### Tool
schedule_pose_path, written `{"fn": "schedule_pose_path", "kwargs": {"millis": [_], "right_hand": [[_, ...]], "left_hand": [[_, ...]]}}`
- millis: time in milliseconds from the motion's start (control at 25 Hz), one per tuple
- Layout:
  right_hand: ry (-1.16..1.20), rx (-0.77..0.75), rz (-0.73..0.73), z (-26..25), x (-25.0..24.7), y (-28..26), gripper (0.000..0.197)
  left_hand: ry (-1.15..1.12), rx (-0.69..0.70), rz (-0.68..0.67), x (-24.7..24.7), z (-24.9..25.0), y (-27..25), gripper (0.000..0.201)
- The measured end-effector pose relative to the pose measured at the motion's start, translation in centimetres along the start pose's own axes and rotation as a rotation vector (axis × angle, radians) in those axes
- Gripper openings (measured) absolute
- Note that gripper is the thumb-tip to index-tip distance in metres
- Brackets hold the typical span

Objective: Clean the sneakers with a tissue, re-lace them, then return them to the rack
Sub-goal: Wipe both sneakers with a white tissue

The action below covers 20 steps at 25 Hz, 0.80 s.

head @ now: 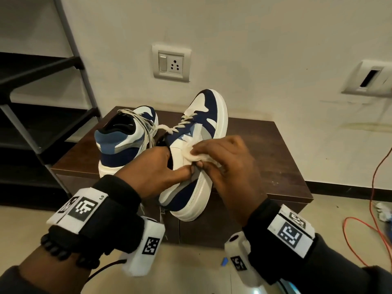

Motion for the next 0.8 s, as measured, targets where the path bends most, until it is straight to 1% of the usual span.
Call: {"fn": "schedule_pose_path", "kwargs": {"millis": [40,80,120,160,240,280,320,360,400,440,520,560,640,680,720,800], "right_hand": [[-0.005,0.047,0.046,0.6,-0.4,0.4,0.021],[0.013,0.101,0.078,1.0,-0.6,0.6,0.021],[0.044,0.116,0.066,0.9,-0.5,0.6,0.021],[0.064,0.066,0.016,0.3,0.0,0.3,0.022],[0.012,-0.132,-0.101,-1.2,0.9,-0.4,0.024],[-0.023,-0.179,-0.113,-1.3,0.9,-0.2,0.025],[-0.049,-0.149,-0.073,-0.9,0.6,0.4,0.025],[-0.042,-0.079,-0.004,-0.7,0.1,1.1,0.024],[-0.017,-0.041,0.040,-0.6,-0.1,1.5,0.023],[-0.004,-0.054,0.043,-0.9,-0.1,1.6,0.023],[-0.033,-0.164,-0.002,-1.6,0.4,1.2,0.022],[-0.045,-0.160,-0.008,-1.3,0.3,1.2,0.022],[-0.010,-0.020,0.033,-0.7,-0.5,1.9,0.021],[0.014,-0.006,0.033,-0.6,-0.7,1.8,0.020],[0.019,-0.061,0.014,-1.2,-0.4,1.5,0.020],[-0.020,-0.225,-0.068,-2.0,0.5,0.4,0.021]], "left_hand": [[-0.034,0.007,-0.058,0.1,-0.1,-0.1,0.025],[-0.095,0.024,-0.109,0.1,-0.2,-0.1,0.035],[-0.162,0.044,-0.134,0.1,-0.2,-0.2,0.041],[-0.218,0.064,-0.135,0.0,-0.3,-0.3,0.042],[-0.273,0.098,-0.109,-0.2,-0.4,-0.5,0.041],[-0.289,0.105,-0.112,-0.2,-0.5,-0.4,0.044],[-0.309,0.106,-0.126,-0.1,-0.4,-0.5,0.049],[-0.326,0.103,-0.141,0.2,-0.3,-0.5,0.054],[-0.332,0.105,-0.140,0.4,-0.2,-0.7,0.056],[-0.324,0.118,-0.126,0.6,0.0,-0.9,0.055],[-0.311,0.146,-0.100,0.7,0.2,-1.0,0.050],[-0.334,0.145,-0.102,0.8,0.1,-1.0,0.050],[-0.393,0.123,-0.125,1.0,-0.1,-0.9,0.053],[-0.402,0.121,-0.130,1.1,-0.2,-1.0,0.053],[-0.411,0.125,-0.123,1.2,-0.1,-1.1,0.049],[-0.462,0.128,-0.106,1.1,-0.1,-1.1,0.039]]}}
Point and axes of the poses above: each hand's wrist, its own y-axis towards the middle knuckle, its own x-axis out of the palm, z = x × y, the point moved 2 cm from there along y, towards the middle knuckle, and after that the axes turned 7 degrees about y, right-handed, at the moved point
